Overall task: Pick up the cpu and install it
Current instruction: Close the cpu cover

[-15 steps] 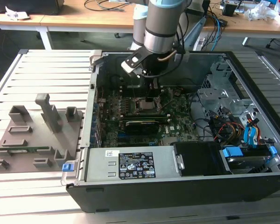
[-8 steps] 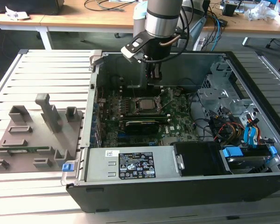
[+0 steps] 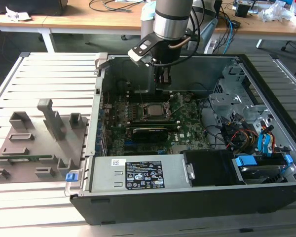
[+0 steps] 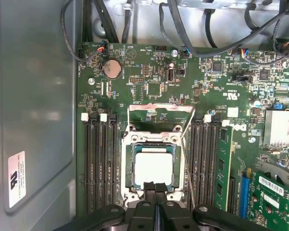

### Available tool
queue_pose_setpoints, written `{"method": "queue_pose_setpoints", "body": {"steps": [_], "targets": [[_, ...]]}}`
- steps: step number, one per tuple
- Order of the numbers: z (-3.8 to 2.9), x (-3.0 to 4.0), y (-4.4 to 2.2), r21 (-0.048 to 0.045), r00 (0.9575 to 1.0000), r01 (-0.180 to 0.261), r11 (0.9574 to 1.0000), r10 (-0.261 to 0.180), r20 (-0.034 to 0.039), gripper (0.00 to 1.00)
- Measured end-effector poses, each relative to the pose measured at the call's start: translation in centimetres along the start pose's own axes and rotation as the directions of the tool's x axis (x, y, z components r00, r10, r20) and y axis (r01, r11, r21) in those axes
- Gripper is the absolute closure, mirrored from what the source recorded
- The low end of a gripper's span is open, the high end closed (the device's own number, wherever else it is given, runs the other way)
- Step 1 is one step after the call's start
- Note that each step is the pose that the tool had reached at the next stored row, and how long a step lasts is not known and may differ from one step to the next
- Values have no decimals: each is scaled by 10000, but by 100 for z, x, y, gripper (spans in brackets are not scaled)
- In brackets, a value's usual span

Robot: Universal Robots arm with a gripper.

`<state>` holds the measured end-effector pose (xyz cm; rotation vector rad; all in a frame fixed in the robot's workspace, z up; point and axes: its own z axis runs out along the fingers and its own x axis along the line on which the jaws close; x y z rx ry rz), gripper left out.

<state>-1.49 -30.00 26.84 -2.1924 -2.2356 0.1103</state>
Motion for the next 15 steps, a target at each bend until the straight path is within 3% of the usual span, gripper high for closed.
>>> {"method": "queue_pose_setpoints", "body": {"steps": [3,6,7,10,11,13,15], "targets": [[-1,-1,17,-1,10000,1,10000,-1,-1,89],[-10,-3,180,11,10000,0,10000,0,-1,89],[-14,-5,248,23,10000,2,10000,-2,-2,89],[-30,-11,535,57,10000,3,10000,-3,-7,89],[-33,-12,596,65,10000,4,10000,-4,-7,89],[-44,-17,793,101,10000,5,9999,-5,-19,89],[-46,-18,872,120,10000,8,9999,-8,-28,89]]}}
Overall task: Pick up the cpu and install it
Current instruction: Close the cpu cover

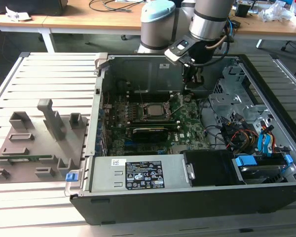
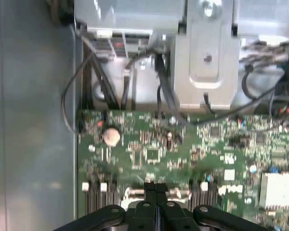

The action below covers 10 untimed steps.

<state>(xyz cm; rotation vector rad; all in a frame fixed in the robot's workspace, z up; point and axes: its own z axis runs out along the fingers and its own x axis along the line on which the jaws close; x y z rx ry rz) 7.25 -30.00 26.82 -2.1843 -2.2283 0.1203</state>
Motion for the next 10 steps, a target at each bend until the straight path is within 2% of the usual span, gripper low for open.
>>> {"method": "queue_pose_setpoints", "body": {"steps": [1,2,4,5,6,7,10], "targets": [[24,0,49,21,10000,2,10000,-2,-3,89],[72,2,70,29,10000,1,10000,-1,-1,89],[163,6,78,29,10000,1,10000,-1,-3,89],[181,7,50,29,10000,12,10000,-12,0,89],[186,8,-12,21,10000,14,10000,-14,-1,89],[192,10,-100,4,10000,15,10000,-15,0,89],[214,17,-402,-48,10000,13,10000,-13,-20,89]]}}
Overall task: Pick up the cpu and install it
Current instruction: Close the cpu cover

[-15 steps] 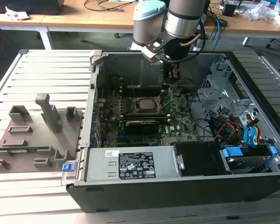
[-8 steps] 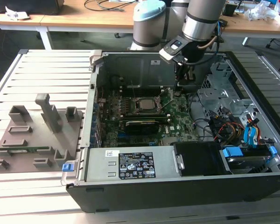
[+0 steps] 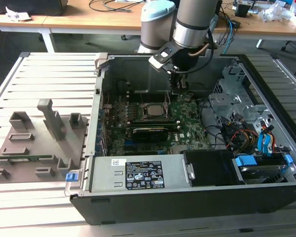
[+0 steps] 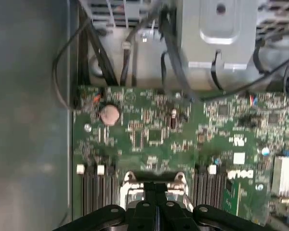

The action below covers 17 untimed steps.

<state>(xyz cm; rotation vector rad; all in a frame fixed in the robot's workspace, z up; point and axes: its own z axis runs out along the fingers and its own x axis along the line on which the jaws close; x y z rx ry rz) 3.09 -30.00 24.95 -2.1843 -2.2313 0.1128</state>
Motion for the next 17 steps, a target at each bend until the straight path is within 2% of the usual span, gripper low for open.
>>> {"method": "queue_pose_setpoints", "body": {"steps": [3,4,5,7,8,9,10,14,15,17], "targets": [[27,4,-193,-34,9999,6,10000,-7,-103,89],[47,5,-285,-49,9999,10,10000,-10,-171,89],[76,6,-357,-52,9998,9,10000,-10,-190,89],[144,-23,-423,-52,9998,9,10000,-10,-193,89],[285,-92,-517,-52,9998,11,10000,-12,-194,89],[404,-86,-638,-55,9998,70,10000,-71,-197,89],[440,-84,-664,-55,9998,91,9999,-92,-196,89],[514,-82,-670,-51,9998,114,9999,-115,-189,89],[520,-81,-669,-56,9997,116,9999,-117,-196,89],[475,-80,-658,-71,9997,119,9999,-120,-216,89]]}}
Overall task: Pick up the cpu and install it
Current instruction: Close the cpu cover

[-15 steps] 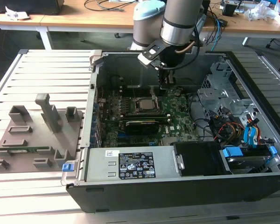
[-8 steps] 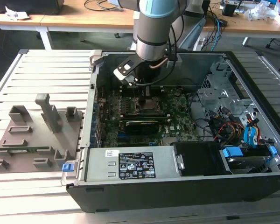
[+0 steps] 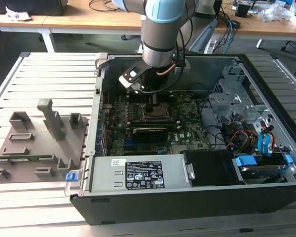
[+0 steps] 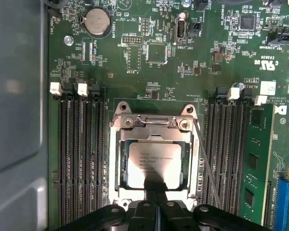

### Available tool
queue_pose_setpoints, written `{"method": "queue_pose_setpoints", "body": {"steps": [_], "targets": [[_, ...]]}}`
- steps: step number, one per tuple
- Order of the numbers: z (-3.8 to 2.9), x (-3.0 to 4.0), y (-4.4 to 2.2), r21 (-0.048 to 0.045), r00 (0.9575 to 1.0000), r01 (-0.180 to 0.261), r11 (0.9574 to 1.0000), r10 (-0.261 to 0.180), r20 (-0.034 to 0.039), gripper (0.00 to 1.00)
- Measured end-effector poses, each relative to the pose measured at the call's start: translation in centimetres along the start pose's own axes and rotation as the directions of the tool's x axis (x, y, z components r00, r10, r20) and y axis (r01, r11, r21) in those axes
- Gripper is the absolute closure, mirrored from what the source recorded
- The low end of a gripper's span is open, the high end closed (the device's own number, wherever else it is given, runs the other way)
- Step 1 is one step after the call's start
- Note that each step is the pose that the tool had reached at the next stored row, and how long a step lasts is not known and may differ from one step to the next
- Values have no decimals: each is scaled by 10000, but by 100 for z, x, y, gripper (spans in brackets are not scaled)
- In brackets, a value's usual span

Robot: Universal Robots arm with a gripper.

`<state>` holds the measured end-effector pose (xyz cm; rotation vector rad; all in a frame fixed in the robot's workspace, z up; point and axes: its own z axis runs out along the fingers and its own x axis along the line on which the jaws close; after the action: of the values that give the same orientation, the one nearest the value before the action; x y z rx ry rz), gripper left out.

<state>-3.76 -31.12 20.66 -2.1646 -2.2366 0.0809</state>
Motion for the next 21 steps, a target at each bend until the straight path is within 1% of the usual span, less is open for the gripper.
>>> {"method": "queue_pose_setpoints", "body": {"steps": [1,2,3,4,5,7,8,9,11,12,13,15,16,17,18,19,20,21], "targets": [[-21,-4,13,14,10000,-2,10000,2,18,89],[-27,-5,36,16,10000,-3,10000,3,16,89],[-33,-7,80,27,10000,-2,10000,2,18,89],[-39,-9,138,42,10000,-3,10000,2,16,89],[-43,-10,177,48,10000,-1,10000,0,14,89],[-70,-13,236,56,10000,-2,10000,2,13,89],[-100,-13,248,58,10000,0,10000,0,13,89],[-142,-14,254,59,10000,0,10000,0,13,89],[-292,-17,249,59,10000,-2,10000,1,14,89],[-352,-17,246,60,10000,-1,10000,1,13,89],[-394,-17,243,59,10000,-1,10000,1,12,89],[-538,-19,235,59,10000,-1,10000,1,11,89],[-582,-20,232,60,10000,-1,10000,1,12,89],[-598,-20,232,55,9999,10,10000,-9,-115,89],[-598,-20,232,48,9995,28,10000,-26,-316,89],[-598,-19,232,45,9993,50,10000,-48,-378,89],[-598,-20,232,45,9993,67,10000,-65,-377,89],[-599,-20,231,47,9994,96,9999,-94,-337,89]]}}
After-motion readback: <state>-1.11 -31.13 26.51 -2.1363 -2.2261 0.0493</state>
